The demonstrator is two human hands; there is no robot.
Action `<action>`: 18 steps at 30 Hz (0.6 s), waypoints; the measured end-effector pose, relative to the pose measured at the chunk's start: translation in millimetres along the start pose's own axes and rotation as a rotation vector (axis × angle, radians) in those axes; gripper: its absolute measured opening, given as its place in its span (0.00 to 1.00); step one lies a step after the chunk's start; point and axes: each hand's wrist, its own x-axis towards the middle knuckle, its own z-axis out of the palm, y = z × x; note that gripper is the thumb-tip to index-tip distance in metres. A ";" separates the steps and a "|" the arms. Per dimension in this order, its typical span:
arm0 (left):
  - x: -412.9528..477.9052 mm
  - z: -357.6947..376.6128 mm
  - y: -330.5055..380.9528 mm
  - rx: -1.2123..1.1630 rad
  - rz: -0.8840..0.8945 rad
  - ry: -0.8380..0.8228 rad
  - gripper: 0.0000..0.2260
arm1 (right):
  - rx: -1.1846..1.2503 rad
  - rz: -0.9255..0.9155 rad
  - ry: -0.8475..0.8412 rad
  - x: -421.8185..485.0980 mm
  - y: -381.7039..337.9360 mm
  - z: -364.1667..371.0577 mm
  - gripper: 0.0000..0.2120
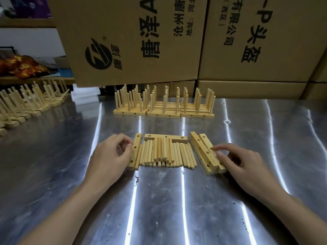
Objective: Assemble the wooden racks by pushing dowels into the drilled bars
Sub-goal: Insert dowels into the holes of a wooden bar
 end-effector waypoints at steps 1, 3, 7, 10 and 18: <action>0.5 -0.3 0.1 -0.022 -0.003 0.015 0.08 | 0.004 0.006 -0.003 0.7 -0.8 0.1 0.10; 2.2 -1.5 0.1 -0.076 -0.030 0.048 0.09 | 0.010 0.034 0.033 2.8 1.3 1.0 0.07; 3.6 -2.9 1.6 -0.135 -0.071 0.077 0.11 | 0.064 0.124 0.103 4.3 5.4 -1.4 0.04; 3.0 -3.1 3.9 -0.149 -0.080 0.075 0.11 | -0.010 0.158 0.034 5.4 4.6 -2.6 0.05; 3.5 -3.4 5.4 -0.160 -0.076 0.079 0.10 | -0.352 0.214 0.141 3.3 -1.3 -7.1 0.11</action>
